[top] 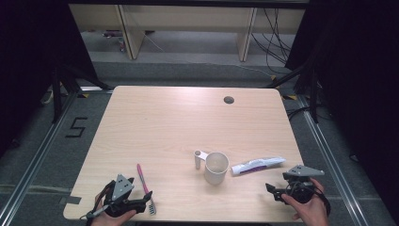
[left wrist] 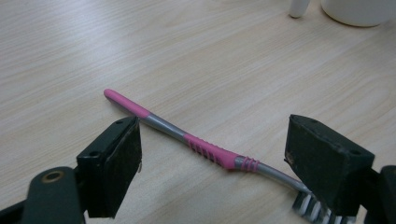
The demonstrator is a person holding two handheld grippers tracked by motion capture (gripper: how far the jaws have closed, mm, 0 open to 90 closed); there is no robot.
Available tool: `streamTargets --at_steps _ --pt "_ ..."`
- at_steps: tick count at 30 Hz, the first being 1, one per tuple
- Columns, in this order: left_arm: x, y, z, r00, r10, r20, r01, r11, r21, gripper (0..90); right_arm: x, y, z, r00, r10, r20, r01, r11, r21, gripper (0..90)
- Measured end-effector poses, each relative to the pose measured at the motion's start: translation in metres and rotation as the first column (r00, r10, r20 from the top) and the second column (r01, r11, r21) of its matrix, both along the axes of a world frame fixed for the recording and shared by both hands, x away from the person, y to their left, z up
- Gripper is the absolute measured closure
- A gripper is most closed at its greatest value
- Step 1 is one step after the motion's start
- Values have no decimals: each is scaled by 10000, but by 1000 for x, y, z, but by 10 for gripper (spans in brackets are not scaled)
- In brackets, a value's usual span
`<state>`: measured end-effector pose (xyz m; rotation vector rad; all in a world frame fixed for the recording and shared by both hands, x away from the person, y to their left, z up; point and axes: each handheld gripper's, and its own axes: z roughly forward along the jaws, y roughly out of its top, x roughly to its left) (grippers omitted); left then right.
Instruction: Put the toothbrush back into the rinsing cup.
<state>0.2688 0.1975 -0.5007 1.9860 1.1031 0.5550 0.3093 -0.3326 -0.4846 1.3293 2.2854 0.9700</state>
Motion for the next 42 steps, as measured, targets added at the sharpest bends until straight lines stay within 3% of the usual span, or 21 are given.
streamTargets --at_steps 1,5,8,12,14,17,18,19,21,24,26,27,29,30,32,34,37,39,42 --pt "0 0 0 10000 -2 16 2 10000 -6 182 -1 2 1 9998 -204 -91 204 9998 -19 159" --pt "0 0 0 10000 6 15 -6 10000 -5 182 2 4 4 9996 118 267 -111 9996 -267 155" --pt "0 0 0 10000 -6 22 6 10000 2 182 1 14 8 9999 -129 -23 129 9998 146 172" --pt "0 0 0 10000 3 21 -3 10000 -3 182 10 27 12 9979 435 489 -441 9990 114 239" --pt "0 0 1 10000 -23 17 23 10000 70 182 12 32 13 9980 441 445 -455 9985 304 262" --pt "0 0 1 10000 -8 30 8 10000 51 182 17 38 16 9967 595 556 -602 9981 115 310" --pt "0 0 1 10000 -3 35 3 10000 49 182 21 38 15 9931 753 901 -751 9972 -62 331" --pt "0 0 1 10000 -3 35 3 10000 49 182 21 41 16 9951 728 665 -733 9973 51 356" --pt "0 0 0 10000 -15 14 15 10000 50 182 26 43 18 9922 887 878 -882 9961 -96 377" --pt "0 -1 0 10000 18 29 -18 10000 -12 182 27 48 20 9949 760 667 -772 9969 148 401" --pt "0 1 1 9999 -134 -28 135 9996 235 182 32 52 21 9923 921 823 -934 9956 114 426" --pt "0 0 1 10000 -1 27 1 10000 39 182 32 52 21 9923 921 823 -934 9956 114 426" --pt "0 0 1 10000 6 46 -6 10000 14 182 33 54 21 9940 860 676 -877 9959 226 426" --pt "0 0 1 10000 17 37 -17 10000 47 182 37 55 20 9907 1094 804 -1104 9939 76 424" --pt "0 0 1 10000 -6 25 6 10000 59 182 36 55 20 9929 950 718 -962 9953 139 424" --pt "0 0 1 10000 -18 52 18 10000 19 182 38 56 19 9897 1176 818 -1184 9929 59 424" --pt "1 0 2 10000 0 48 0 10000 73 182 37 56 20 9911 1086 768 -1089 9941 -2 424" --pt "2 0 3 9999 -65 78 64 10000 67 182 34 59 20 9935 1008 522 -1020 9946 202 410" --pt "7 0 4 9999 38 126 -37 10000 -69 186 34 58 19 9928 1022 620 -1031 9946 105 397"
